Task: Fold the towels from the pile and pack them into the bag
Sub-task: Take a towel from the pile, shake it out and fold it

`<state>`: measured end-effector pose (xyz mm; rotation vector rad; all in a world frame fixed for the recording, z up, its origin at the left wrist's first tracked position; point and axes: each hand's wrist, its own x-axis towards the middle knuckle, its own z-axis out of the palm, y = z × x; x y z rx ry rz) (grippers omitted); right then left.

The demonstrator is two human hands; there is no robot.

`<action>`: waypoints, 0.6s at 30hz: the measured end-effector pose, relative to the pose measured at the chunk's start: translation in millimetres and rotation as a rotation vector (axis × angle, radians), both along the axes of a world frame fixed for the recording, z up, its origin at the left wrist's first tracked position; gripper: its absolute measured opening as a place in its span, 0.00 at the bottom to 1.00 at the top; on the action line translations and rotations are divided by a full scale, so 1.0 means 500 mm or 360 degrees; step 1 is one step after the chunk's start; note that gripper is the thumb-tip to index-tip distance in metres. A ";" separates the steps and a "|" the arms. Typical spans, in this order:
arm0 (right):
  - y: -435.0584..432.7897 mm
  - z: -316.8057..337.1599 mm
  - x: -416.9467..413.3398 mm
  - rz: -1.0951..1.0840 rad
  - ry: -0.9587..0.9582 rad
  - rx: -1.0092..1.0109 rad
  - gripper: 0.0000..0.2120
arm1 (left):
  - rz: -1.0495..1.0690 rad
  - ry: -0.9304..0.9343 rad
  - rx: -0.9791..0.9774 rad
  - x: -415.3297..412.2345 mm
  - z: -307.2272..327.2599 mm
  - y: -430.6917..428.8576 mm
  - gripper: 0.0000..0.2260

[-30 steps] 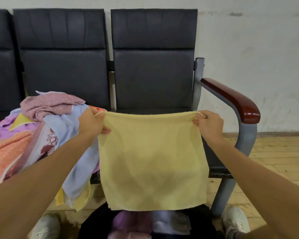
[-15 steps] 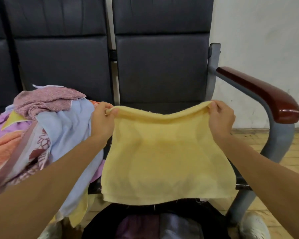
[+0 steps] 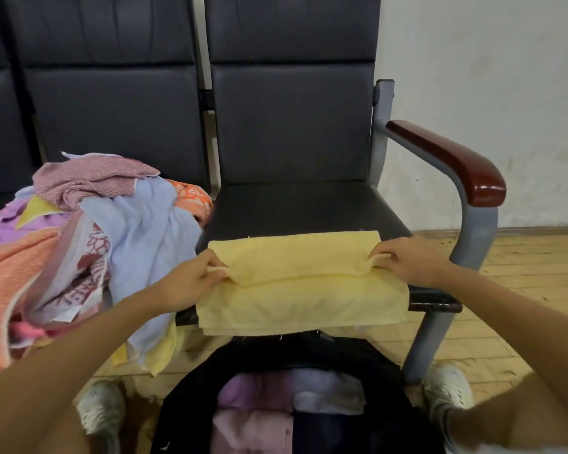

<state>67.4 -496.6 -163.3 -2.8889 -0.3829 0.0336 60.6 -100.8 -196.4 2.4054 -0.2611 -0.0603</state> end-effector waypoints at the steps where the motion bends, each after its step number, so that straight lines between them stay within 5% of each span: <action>1: 0.002 0.000 -0.002 0.0027 0.0001 -0.0059 0.13 | -0.0095 0.0002 0.0081 0.002 -0.007 0.005 0.05; 8: 0.012 -0.044 0.063 -0.0085 -0.0090 -0.0045 0.15 | -0.0239 -0.0083 0.0300 0.068 -0.035 0.023 0.03; 11: 0.022 -0.061 0.094 -0.0181 -0.0138 0.0097 0.15 | -0.0175 -0.0189 0.0329 0.094 -0.044 0.012 0.09; 18: 0.054 -0.060 0.111 -0.0290 -0.0260 0.0214 0.15 | 0.0060 -0.0259 0.0085 0.110 -0.027 -0.031 0.05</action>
